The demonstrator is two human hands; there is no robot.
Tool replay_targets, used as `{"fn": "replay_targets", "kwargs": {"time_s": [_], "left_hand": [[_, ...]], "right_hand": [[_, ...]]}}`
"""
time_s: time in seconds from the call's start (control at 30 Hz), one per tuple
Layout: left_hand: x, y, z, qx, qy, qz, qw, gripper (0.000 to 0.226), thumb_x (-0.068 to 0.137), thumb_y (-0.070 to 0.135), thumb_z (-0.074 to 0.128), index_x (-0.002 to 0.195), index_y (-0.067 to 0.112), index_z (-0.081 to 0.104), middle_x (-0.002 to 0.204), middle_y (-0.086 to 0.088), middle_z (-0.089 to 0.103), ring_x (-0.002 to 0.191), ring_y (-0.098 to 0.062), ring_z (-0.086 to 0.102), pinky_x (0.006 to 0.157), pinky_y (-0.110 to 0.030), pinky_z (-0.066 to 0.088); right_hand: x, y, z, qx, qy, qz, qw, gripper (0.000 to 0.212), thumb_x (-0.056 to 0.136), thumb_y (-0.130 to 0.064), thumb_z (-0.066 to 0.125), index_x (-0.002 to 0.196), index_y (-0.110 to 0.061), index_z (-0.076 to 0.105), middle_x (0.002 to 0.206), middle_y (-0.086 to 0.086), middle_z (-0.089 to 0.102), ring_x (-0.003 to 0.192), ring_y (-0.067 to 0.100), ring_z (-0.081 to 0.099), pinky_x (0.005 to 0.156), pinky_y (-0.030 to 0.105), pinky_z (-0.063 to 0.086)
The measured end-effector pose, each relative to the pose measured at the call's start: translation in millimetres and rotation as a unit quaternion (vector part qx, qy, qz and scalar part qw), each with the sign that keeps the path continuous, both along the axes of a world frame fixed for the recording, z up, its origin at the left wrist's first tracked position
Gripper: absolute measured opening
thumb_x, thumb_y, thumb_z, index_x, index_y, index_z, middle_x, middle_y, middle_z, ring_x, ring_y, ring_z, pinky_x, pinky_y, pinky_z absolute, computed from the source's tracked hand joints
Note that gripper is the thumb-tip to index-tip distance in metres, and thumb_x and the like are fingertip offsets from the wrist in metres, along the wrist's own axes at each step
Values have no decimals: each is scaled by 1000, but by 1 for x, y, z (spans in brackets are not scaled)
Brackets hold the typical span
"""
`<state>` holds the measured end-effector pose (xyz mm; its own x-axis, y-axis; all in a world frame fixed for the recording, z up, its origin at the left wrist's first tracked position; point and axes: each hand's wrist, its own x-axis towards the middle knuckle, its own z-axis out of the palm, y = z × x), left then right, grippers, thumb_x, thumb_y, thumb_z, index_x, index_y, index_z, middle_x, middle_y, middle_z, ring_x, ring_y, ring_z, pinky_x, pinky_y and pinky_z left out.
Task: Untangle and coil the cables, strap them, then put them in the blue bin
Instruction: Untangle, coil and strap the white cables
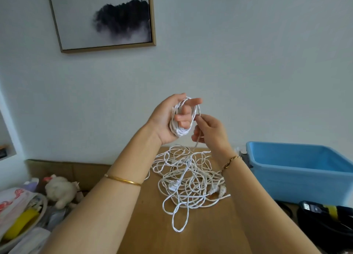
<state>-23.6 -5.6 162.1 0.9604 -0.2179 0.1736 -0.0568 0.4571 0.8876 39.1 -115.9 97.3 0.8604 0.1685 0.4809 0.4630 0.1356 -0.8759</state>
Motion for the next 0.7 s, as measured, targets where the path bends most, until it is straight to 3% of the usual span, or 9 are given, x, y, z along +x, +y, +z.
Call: {"fn": "replay_targets", "kwargs": {"time_s": [0.1,0.17,0.27,0.37,0.4,0.5,0.6,0.7], "left_hand": [[2,12,-17,-91,8,-77,993,35,92,29,40,94,2,62,40,8,41,29,-3,36,33,-12,31],[8,18,-24,-141,-14,-64,988,37,90,31,43,100,1,60,46,8,46,34,-3,40,37,-13,35],[20,22,-31,-191,-70,45,978,32,97,25,39,107,-1,55,64,1,61,46,-7,50,56,-21,51],[34,32,-41,-146,-138,170,965,18,100,18,38,108,5,48,76,-4,69,54,-10,56,80,-33,56],[38,37,-44,-106,-158,211,959,16,101,17,39,112,8,45,81,-4,71,58,-10,57,83,-34,53],[47,50,-57,98,-196,350,911,28,102,17,40,130,12,41,96,4,69,69,-7,61,71,-23,49],[50,53,-76,371,-237,415,796,31,100,21,45,129,8,44,101,8,65,81,-6,65,78,-24,50],[47,52,-91,599,-214,375,674,20,98,29,47,96,9,51,91,-5,67,85,-19,64,82,-35,47]], "right_hand": [[1,-3,-17,-42,-2,18,999,24,100,-19,43,89,-21,65,56,2,40,43,9,39,53,31,49],[-4,-2,-29,-125,-4,59,990,25,100,-25,42,94,-16,65,56,1,42,43,9,40,52,29,49],[-9,0,-43,-266,-17,68,961,24,98,-27,46,98,-12,65,57,-2,51,44,9,47,55,30,52],[-10,0,-57,-360,-27,85,929,16,95,-21,51,94,-13,65,60,-2,60,46,11,56,62,35,55],[-10,-1,-63,-375,-21,100,921,14,94,-19,53,93,-12,65,61,-1,62,48,12,57,63,36,55],[-17,-3,-73,-393,-19,129,910,12,92,-17,55,92,-10,65,62,-1,65,50,12,58,65,36,55],[-24,-4,-61,-388,-57,139,909,12,92,-15,55,91,-12,66,62,1,64,51,13,56,59,27,53],[-22,-10,-47,-363,-143,49,919,14,92,-21,58,84,-16,68,63,-1,63,51,10,55,57,24,49]]}}
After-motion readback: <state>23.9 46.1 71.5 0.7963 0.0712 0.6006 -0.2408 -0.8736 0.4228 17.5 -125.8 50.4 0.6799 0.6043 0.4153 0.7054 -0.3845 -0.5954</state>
